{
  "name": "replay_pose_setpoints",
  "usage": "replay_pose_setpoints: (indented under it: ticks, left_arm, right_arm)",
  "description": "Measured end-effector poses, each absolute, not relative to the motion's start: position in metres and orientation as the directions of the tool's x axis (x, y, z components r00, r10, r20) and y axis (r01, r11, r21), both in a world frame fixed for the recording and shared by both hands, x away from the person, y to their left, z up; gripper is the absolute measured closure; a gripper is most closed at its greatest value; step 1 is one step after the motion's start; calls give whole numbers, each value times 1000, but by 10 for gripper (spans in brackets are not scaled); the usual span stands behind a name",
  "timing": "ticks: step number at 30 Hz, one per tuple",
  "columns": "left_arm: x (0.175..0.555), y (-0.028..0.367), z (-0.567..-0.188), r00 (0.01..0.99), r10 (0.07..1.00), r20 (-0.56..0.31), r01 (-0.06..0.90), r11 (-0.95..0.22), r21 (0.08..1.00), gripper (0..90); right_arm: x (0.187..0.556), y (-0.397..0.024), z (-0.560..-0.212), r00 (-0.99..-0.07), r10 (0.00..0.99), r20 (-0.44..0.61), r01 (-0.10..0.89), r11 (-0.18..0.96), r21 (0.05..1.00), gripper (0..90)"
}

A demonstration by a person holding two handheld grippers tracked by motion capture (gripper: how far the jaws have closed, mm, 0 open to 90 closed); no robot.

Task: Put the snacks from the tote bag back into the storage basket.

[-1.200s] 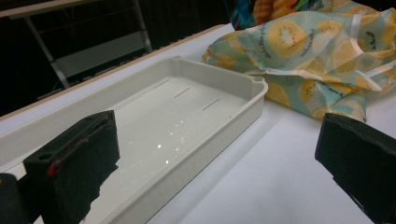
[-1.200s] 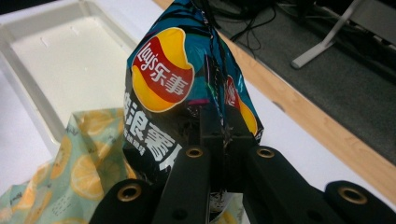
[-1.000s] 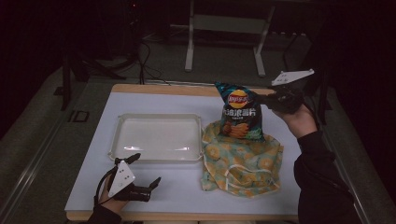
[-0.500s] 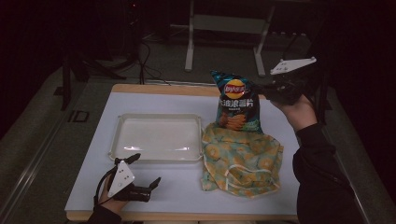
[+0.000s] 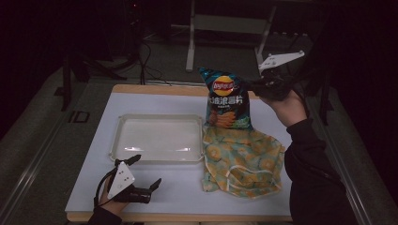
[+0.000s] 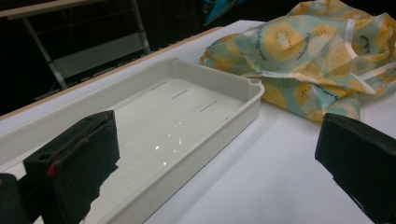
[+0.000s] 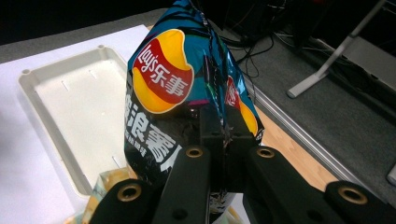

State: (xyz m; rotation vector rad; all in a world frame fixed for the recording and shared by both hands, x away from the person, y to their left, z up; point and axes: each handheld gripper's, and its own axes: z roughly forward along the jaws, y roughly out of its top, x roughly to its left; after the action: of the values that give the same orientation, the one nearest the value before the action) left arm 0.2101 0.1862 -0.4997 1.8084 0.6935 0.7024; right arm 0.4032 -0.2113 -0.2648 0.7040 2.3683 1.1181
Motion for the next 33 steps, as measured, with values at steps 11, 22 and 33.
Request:
replay_pose_setpoints:
  ticks: [11,22,33]
  left_arm:
    - [209,187,-499,661,738,135,133,-293,947,3]
    - [209,187,-499,662,737,138,129,-293,947,3]
    - [208,188,-499,663,735,143,127,-299,946,3]
  right_arm:
    - [402,-175,-264,-806,572,-152,231,540,810,898]
    - [401,-141,-276,-841,529,-114,208,511,834,898]
    - [403,-106,-293,-886,462,-34,200,448,871,899]
